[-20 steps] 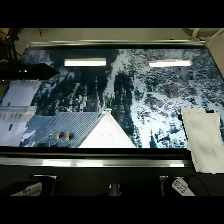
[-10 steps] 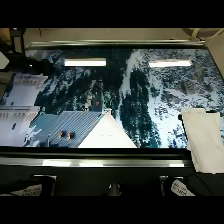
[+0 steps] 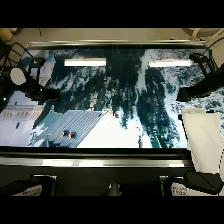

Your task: Fold the shirts.

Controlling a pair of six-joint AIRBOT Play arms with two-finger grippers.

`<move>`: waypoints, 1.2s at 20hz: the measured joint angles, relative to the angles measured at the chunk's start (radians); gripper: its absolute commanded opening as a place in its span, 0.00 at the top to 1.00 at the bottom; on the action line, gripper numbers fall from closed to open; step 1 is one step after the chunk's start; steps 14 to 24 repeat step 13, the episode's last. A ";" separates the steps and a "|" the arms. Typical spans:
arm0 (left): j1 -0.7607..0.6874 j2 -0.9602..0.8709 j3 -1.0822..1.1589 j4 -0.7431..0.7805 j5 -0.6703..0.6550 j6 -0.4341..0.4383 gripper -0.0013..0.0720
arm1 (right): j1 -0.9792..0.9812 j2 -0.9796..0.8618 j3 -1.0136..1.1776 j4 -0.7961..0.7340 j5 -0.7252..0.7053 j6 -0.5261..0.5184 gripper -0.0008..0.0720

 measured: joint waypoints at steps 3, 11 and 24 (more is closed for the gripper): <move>0.002 0.025 -0.032 0.004 0.016 -0.013 0.02 | 0.016 -0.008 0.000 -0.003 0.015 -0.002 0.07; 0.002 0.037 -0.050 0.006 0.026 -0.023 0.02 | 0.025 -0.012 -0.001 -0.005 0.024 -0.003 0.07; 0.002 0.037 -0.051 0.006 0.027 -0.024 0.02 | 0.026 -0.012 -0.001 -0.004 0.024 -0.004 0.07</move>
